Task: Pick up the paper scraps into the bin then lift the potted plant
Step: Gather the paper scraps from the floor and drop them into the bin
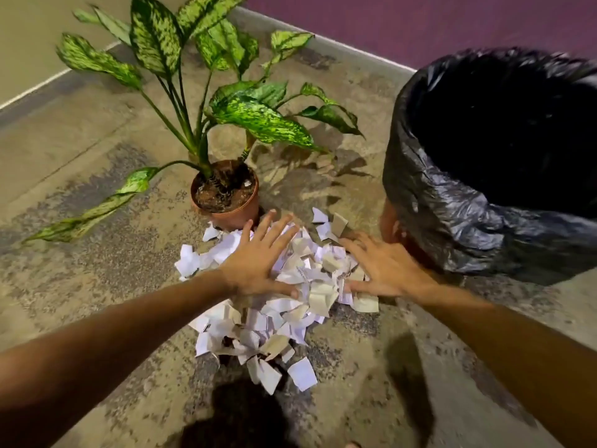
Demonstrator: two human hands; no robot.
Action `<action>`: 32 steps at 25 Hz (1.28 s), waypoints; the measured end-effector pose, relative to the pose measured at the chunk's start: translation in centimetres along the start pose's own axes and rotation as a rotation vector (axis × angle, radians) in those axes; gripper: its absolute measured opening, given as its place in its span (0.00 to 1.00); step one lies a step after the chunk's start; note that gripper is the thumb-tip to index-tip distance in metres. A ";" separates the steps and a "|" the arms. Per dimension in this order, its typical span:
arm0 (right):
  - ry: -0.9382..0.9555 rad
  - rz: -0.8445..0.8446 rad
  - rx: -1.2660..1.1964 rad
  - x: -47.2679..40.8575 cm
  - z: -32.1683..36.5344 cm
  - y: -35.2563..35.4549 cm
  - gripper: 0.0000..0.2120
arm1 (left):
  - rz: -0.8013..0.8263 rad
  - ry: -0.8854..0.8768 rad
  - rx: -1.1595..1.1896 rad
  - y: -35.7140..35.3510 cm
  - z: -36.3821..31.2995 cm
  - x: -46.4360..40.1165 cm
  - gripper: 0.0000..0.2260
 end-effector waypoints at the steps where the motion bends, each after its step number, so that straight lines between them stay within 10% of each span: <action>1: -0.049 0.064 -0.038 0.1 -0.6 -0.6 0.47 | 0.069 0.093 0.060 -0.4 0.6 0.3 0.56; 8: -0.131 0.317 -0.203 0.0 2.2 -3.2 0.52 | 0.418 0.469 0.303 -4.4 -0.6 4.9 0.60; 17: -0.055 0.145 0.015 2.8 3.5 -2.4 0.31 | 0.035 0.275 0.659 0.9 -1.7 5.0 0.40; 26: -0.309 0.246 -0.453 0.8 -0.2 -2.6 0.62 | 0.539 0.646 0.536 -2.2 1.1 7.5 0.58; 32: -0.127 0.183 -0.354 -2.0 6.2 -3.3 0.48 | 0.243 0.566 0.689 -1.0 -0.6 4.4 0.47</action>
Point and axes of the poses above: each hand's wrist, its own x-axis away from the middle knuckle, its own y-axis out of the back of the hand, z = x × y, the point moved 7 cm from there along -x, towards the middle knuckle, and after that the axes turned 11 degrees about -x, right-handed, at the moved point
